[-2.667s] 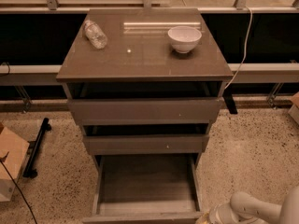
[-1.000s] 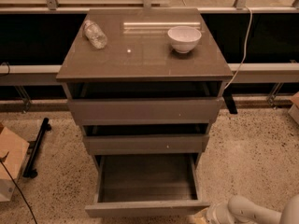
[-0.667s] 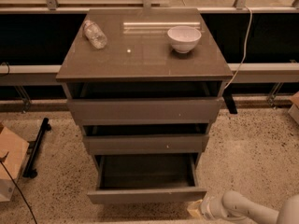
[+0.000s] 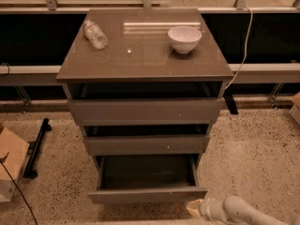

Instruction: Close bottom drawer

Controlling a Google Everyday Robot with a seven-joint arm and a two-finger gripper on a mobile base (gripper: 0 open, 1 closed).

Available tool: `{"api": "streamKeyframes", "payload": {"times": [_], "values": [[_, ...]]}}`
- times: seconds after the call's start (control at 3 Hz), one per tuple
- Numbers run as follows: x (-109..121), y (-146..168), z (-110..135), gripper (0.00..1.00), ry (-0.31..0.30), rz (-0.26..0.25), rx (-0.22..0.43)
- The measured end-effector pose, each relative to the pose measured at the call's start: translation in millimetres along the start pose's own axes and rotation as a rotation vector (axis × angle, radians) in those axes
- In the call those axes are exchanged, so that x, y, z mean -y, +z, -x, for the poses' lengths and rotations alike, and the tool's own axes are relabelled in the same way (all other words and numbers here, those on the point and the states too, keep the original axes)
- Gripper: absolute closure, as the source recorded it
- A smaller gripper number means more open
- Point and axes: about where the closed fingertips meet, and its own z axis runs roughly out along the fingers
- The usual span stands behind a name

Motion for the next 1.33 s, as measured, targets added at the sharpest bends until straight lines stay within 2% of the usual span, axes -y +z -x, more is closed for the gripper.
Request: {"api": "streamKeyframes", "payload": {"times": [0.33,0.67,1.0,1.33], "values": [[11,9,30,1.0,-0.07,-0.055,0.09],[22,21,60,1.0,-0.138,-0.075,0.157],[29,30,85,1.0,-0.187,-0.081,0.195],[38,40,105,1.0,-0.207,-0.083,0.228]]}}
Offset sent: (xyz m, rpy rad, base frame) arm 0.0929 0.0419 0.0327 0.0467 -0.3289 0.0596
